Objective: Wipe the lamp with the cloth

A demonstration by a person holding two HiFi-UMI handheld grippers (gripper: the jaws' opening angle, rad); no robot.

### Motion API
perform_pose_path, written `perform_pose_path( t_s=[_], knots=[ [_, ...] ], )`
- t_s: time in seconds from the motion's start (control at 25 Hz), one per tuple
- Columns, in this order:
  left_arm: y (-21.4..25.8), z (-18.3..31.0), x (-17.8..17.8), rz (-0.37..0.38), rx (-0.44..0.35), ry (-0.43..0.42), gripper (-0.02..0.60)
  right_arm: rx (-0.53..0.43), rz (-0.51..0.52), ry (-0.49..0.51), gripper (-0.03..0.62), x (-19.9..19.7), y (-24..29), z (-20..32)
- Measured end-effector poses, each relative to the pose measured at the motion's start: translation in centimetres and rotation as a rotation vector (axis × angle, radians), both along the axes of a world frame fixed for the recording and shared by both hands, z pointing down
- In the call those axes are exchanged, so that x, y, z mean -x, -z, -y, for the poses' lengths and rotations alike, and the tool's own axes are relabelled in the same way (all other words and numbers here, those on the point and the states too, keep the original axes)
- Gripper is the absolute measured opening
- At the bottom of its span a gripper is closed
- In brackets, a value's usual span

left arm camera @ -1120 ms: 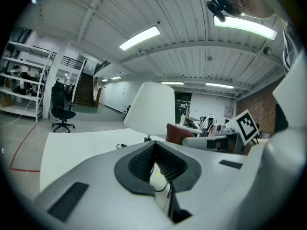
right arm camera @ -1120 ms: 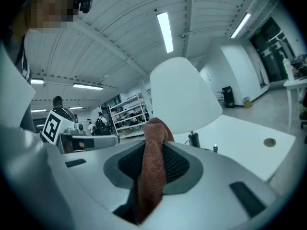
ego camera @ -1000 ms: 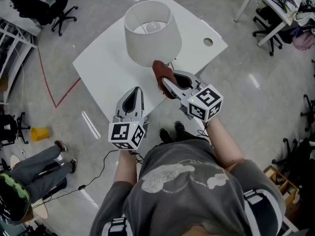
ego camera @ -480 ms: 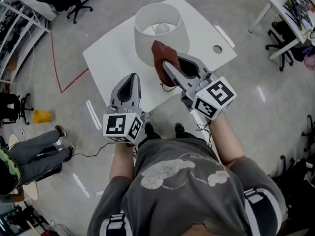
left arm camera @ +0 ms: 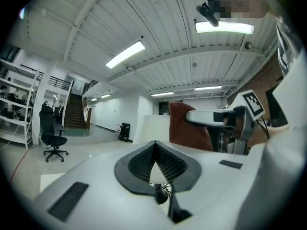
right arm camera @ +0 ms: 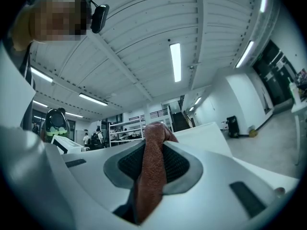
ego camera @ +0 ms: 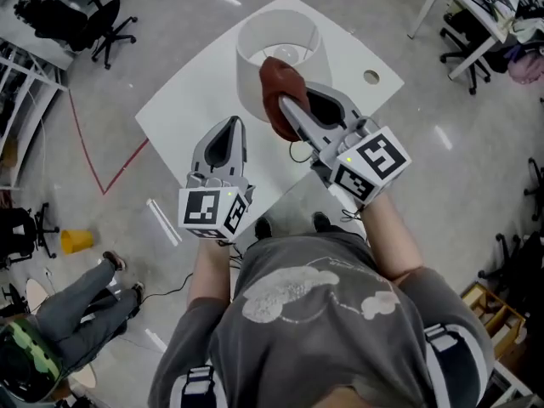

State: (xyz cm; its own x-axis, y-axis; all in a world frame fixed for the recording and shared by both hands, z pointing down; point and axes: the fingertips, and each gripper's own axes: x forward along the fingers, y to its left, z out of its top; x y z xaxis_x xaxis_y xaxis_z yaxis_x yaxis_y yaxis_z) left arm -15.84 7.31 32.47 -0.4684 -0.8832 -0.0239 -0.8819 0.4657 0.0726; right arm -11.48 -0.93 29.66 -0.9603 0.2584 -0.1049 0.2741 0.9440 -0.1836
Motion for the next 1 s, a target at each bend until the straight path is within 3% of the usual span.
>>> perform_pose_path(
  t_s=[0.4, 1.0],
  knots=[
    [-2.2, -0.6, 2.0, -0.049, 0.012, -0.138, 0.008, -0.021, -0.147, -0.121, 0.086, 1.8, -5.9, -2.0],
    [-5.8, -2.7, 3.1, -0.128, 0.035, -0.290, 0.008, 0.059, -0.331, -0.278, 0.086, 1.6, -14.3, -5.1]
  ],
)
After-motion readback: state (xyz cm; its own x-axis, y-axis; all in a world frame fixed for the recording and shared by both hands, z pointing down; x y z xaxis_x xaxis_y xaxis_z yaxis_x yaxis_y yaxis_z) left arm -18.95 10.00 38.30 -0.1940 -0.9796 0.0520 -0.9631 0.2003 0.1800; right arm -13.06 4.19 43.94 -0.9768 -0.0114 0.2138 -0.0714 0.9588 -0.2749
